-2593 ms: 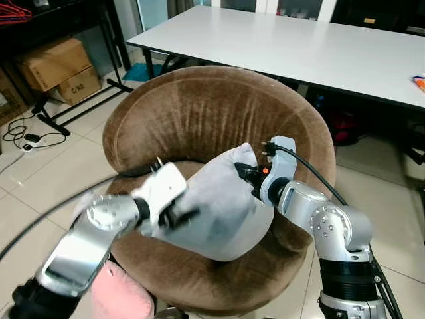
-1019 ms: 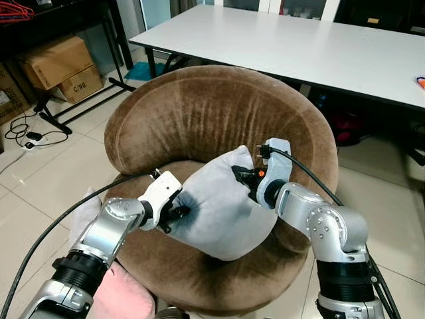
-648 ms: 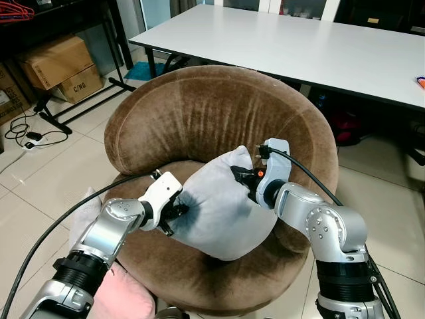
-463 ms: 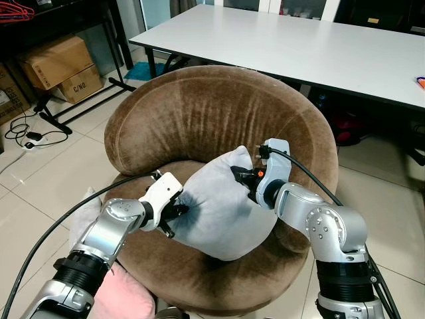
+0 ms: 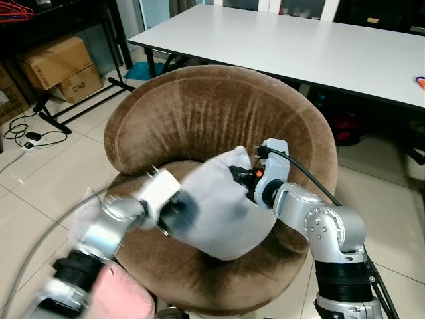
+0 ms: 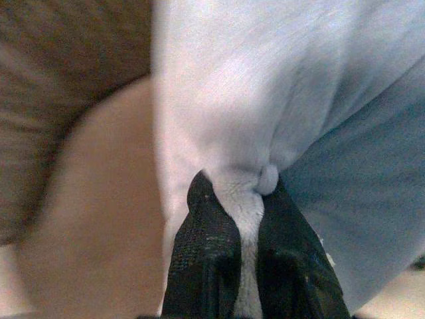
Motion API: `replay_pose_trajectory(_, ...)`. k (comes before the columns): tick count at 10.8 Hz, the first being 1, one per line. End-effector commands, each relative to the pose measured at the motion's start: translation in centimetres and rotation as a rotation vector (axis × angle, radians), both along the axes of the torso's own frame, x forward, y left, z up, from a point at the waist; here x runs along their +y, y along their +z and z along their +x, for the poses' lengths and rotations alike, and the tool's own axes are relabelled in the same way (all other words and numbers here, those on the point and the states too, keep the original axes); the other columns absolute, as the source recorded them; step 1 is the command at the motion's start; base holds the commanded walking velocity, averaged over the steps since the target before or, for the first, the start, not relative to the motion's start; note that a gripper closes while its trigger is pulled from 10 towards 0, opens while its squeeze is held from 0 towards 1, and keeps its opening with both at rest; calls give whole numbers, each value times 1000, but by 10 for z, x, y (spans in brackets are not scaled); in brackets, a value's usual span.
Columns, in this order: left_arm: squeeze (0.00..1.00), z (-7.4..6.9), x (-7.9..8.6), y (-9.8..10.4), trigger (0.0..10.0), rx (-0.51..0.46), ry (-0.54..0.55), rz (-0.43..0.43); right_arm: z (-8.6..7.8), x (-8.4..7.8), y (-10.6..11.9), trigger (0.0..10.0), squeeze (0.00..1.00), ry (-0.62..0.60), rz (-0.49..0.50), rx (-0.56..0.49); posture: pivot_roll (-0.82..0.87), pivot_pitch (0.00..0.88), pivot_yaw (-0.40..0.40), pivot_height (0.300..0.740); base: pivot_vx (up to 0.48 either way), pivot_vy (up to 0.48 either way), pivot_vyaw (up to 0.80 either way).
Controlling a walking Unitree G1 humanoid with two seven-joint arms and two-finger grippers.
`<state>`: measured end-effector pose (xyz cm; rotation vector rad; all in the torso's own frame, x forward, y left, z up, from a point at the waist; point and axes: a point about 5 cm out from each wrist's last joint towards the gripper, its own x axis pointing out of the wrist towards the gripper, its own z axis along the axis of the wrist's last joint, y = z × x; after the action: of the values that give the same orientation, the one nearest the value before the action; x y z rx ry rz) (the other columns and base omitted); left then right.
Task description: Move the pillow to the sofa from floor
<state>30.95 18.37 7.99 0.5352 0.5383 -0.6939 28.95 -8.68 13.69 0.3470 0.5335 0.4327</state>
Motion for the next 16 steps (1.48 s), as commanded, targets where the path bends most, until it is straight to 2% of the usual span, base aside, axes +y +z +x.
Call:
replay_pose_trajectory(1, 0, 12, 26, 20, 0, -100, 85, 90, 5, -7, 13, 10000, 0, -26, 18, -62, -36, 0, 47, 740, 0, 0, 0)
replay_pose_trajectory(2, 0, 29, 47, 59, 0, -266, 128, 154, 12, -14, 19, 10000, 0, -55, 33, -81, -27, 0, 46, 740, 0, 0, 0)
replay_pose_trajectory(3, 0, 41, 56, 92, 0, -400, 134, 193, 18, -20, 25, 10000, 0, -77, 48, -97, -21, 0, 44, 740, 0, 0, 0)
replay_pose_trajectory(4, 0, 49, 60, 115, 0, -503, 133, 236, 22, -23, 30, 10000, 0, -89, 46, -116, -15, 0, 45, 740, 0, 0, 0)
replay_pose_trajectory(5, 0, 55, 57, 136, 0, -600, 102, 256, 24, -27, 36, 10000, 0, -100, 50, -134, -17, 0, 46, 740, 0, 0, 0)
replay_pose_trajectory(6, 0, 58, 48, 149, 0, -655, 59, 254, 21, -31, 37, 10000, 0, -111, 49, -133, -16, 0, 49, 740, 0, 0, 0)
replay_pose_trajectory(7, 0, 57, 40, 148, 0, -653, 11, 238, 17, -35, 33, 10000, 0, -123, 40, -122, -15, 0, 52, 740, 0, 0, 0)
replay_pose_trajectory(8, 0, 49, 22, 123, 0, -581, -89, 193, 4, -41, 19, 10000, 0, -139, 15, -81, -26, 0, 63, 740, 0, 0, 0)
replay_pose_trajectory(9, 0, 34, 7, 84, 0, -463, -132, 134, -5, -44, 3, 10000, 0, -157, -7, -24, -38, 0, 65, 740, 0, 0, 0)
replay_pose_trajectory(10, 0, 29, 1, 69, 0, -425, -146, 128, -8, -45, -8, 10000, 0, -168, -19, 12, -38, 0, 65, 740, 0, 0, 0)
replay_pose_trajectory(11, 0, 22, -4, 40, 0, -346, -179, 158, -12, -47, -34, 10000, 0, -174, -82, 89, -37, 0, 62, 740, 0, 0, 0)
replay_pose_trajectory(12, 0, 18, -1, 23, 0, -294, -186, 190, -14, -46, -40, 10000, 0, -170, -87, 102, -34, 0, 62, 740, 0, 0, 0)
replay_pose_trajectory(13, 0, 17, 4, 19, 0, -288, -163, 209, -13, -45, -36, 10000, 1000, -167, -70, 65, -37, 0, 63, 740, 0, 0, 0)
replay_pose_trajectory(15, 0, 27, 9, 25, 0, -342, -80, 217, -11, -56, -29, 10000, 1000, -188, -54, 26, -29, 0, 56, 740, 0, 0, 0)
replay_pose_trajectory(16, 0, 33, 10, 27, 0, -356, -64, 213, -6, -64, -14, 10000, 1000, -212, -19, -63, -29, 0, 56, 740, 0, 0, 0)
